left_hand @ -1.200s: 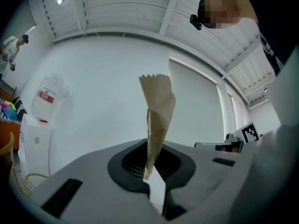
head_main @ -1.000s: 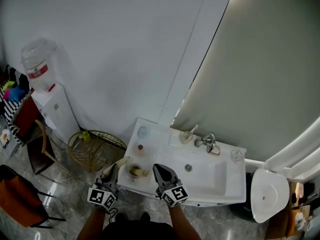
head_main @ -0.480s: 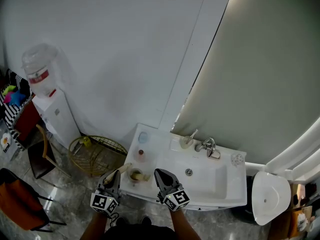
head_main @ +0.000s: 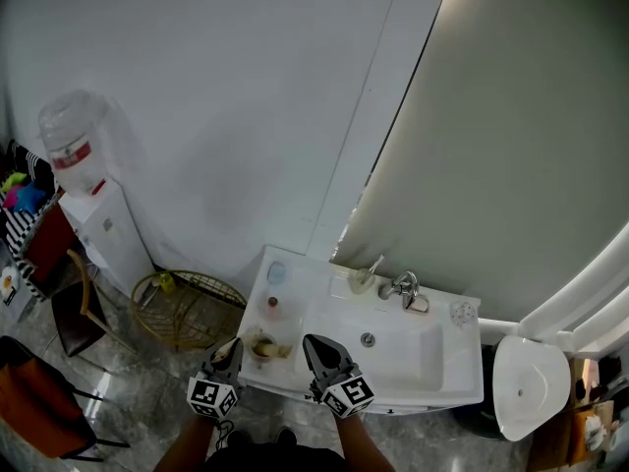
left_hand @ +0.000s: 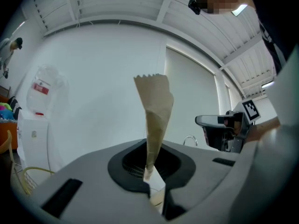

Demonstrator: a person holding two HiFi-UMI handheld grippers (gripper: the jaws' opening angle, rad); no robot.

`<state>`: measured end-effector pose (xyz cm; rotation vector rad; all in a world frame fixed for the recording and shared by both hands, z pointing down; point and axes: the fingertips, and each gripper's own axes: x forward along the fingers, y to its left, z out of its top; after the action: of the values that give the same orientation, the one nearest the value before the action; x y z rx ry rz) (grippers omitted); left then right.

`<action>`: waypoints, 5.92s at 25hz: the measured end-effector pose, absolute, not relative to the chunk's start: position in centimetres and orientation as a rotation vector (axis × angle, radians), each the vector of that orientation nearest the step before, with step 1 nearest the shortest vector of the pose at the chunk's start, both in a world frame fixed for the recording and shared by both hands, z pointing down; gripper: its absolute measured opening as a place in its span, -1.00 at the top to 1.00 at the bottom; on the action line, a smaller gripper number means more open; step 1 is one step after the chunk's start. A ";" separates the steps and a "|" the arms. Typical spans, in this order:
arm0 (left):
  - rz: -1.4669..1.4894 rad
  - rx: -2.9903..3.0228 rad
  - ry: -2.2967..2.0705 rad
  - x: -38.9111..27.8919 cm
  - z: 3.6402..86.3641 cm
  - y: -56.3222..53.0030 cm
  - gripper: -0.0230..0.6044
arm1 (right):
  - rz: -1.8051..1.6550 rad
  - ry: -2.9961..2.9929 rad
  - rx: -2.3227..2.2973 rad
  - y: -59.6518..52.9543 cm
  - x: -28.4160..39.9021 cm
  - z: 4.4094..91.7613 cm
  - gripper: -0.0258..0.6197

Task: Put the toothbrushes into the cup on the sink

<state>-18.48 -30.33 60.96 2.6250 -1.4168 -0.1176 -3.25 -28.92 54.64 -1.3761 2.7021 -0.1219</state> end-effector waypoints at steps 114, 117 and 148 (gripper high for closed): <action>-0.295 2.652 -1.576 -22.2 53.8 -30.1 0.72 | -0.189 2.694 -1.364 -29.6 -2.9 55.5 0.83; -0.281 2.655 -1.579 -22.1 53.8 -29.8 0.78 | -0.194 2.689 -1.366 -29.6 -2.9 55.4 0.83; -0.158 2.800 -1.572 -20.3 54.2 -27.9 0.85 | -0.085 2.819 -1.363 -28.4 -5.0 56.1 0.83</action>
<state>-20.28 -27.95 54.25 2.7997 -1.5718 -0.1577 -4.99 -28.45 56.12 -1.3629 2.8190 -0.0853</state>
